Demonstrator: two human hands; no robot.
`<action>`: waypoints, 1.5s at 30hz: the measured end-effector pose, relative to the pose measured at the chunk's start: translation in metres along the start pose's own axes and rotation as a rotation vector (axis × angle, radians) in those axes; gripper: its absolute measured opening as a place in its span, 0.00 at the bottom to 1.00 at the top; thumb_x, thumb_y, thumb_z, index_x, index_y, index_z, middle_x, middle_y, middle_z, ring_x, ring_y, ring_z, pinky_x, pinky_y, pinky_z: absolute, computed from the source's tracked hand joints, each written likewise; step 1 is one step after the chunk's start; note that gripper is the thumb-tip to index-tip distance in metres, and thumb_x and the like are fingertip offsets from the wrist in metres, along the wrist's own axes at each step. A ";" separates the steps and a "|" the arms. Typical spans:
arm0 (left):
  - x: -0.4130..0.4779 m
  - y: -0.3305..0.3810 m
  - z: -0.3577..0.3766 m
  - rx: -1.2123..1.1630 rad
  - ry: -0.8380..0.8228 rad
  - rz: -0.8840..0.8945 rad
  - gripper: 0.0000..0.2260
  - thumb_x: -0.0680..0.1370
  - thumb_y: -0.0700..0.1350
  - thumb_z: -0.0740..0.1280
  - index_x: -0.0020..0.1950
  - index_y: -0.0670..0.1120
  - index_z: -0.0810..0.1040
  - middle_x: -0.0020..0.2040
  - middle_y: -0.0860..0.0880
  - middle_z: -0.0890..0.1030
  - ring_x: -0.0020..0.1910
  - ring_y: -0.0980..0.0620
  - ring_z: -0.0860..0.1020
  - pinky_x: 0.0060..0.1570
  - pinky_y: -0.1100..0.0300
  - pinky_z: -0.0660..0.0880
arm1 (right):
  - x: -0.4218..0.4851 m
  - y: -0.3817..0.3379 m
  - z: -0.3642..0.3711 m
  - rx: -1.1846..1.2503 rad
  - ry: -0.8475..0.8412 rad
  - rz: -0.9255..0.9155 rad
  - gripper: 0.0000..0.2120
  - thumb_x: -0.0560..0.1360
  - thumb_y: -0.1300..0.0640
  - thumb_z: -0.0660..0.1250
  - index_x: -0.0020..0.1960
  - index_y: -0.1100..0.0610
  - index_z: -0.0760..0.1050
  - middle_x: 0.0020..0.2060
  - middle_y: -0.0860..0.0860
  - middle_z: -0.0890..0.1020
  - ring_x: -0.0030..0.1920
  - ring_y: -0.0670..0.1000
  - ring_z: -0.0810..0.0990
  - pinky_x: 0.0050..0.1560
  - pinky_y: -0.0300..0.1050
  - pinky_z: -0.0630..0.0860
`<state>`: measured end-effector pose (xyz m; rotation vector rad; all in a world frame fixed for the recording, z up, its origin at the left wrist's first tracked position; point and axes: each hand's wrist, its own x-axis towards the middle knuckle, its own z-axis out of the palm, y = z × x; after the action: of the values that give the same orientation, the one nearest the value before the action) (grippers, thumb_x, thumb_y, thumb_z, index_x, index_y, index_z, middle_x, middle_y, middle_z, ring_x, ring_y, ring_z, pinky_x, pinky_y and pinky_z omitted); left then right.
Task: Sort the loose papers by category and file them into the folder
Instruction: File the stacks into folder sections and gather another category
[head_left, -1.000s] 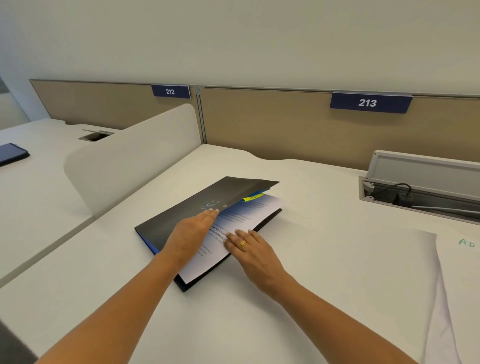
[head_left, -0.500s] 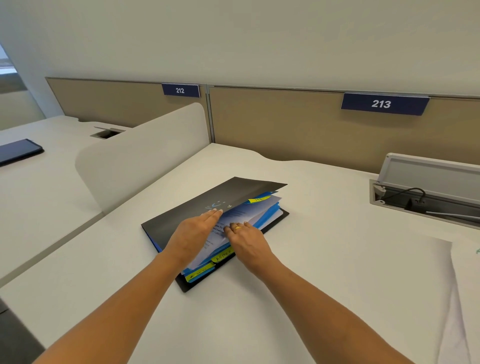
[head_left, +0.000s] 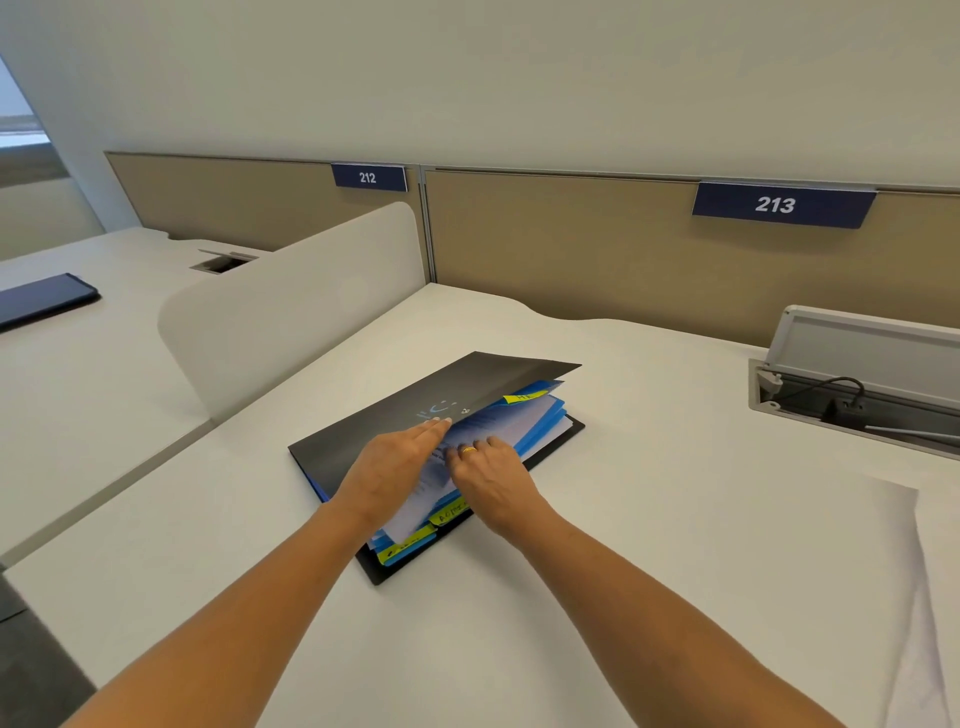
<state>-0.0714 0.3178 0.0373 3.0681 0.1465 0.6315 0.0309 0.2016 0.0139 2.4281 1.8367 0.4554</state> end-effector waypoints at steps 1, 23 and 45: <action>0.000 0.000 -0.001 -0.001 -0.004 -0.005 0.29 0.54 0.30 0.80 0.54 0.33 0.79 0.45 0.38 0.84 0.37 0.45 0.84 0.33 0.54 0.79 | 0.002 0.002 0.002 0.021 -0.026 -0.051 0.18 0.79 0.62 0.56 0.69 0.61 0.66 0.60 0.59 0.77 0.61 0.59 0.74 0.66 0.54 0.63; 0.012 0.014 -0.009 -0.200 -0.192 -0.315 0.21 0.79 0.41 0.61 0.72 0.47 0.64 0.69 0.48 0.70 0.67 0.49 0.70 0.66 0.58 0.64 | 0.006 -0.025 -0.037 0.007 -0.232 -0.029 0.12 0.79 0.62 0.59 0.62 0.63 0.71 0.57 0.56 0.78 0.56 0.55 0.78 0.52 0.44 0.73; 0.010 0.020 -0.026 0.034 -0.225 -0.199 0.25 0.79 0.36 0.60 0.75 0.46 0.57 0.69 0.47 0.71 0.65 0.51 0.73 0.63 0.66 0.66 | -0.005 -0.005 0.001 0.142 -0.089 -0.077 0.24 0.80 0.63 0.55 0.75 0.60 0.53 0.63 0.62 0.72 0.58 0.61 0.75 0.48 0.52 0.74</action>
<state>-0.0702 0.2984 0.0655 3.0730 0.4564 0.2749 0.0251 0.1987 0.0105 2.4104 1.9789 0.2145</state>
